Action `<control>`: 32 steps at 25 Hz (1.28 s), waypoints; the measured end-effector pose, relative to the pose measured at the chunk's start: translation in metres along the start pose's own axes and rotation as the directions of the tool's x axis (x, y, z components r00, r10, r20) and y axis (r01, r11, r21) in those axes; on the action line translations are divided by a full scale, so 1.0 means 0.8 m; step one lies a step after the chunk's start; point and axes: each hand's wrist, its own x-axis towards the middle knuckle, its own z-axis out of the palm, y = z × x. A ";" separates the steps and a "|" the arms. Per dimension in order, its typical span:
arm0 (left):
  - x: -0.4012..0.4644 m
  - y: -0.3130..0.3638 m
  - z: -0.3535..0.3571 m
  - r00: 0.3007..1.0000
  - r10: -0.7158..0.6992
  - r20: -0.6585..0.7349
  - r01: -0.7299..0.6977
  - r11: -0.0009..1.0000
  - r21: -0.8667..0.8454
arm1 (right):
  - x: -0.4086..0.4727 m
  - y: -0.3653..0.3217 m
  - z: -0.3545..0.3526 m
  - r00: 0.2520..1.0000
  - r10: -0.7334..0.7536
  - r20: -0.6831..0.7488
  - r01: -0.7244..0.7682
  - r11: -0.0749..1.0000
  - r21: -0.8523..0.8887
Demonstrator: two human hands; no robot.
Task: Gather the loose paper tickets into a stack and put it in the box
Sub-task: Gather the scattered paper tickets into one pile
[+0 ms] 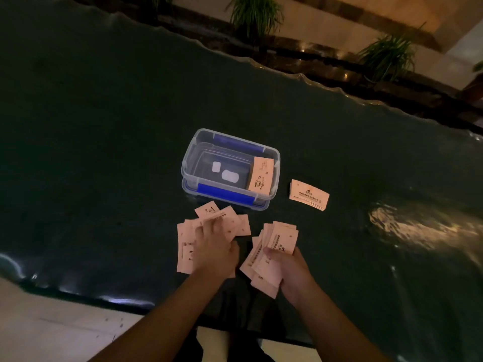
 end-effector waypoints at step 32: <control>0.031 0.008 0.000 0.972 0.108 0.207 -0.140 0.979 0.148 | 0.006 -0.020 0.027 0.995 0.100 -0.015 -0.100 0.994 -0.038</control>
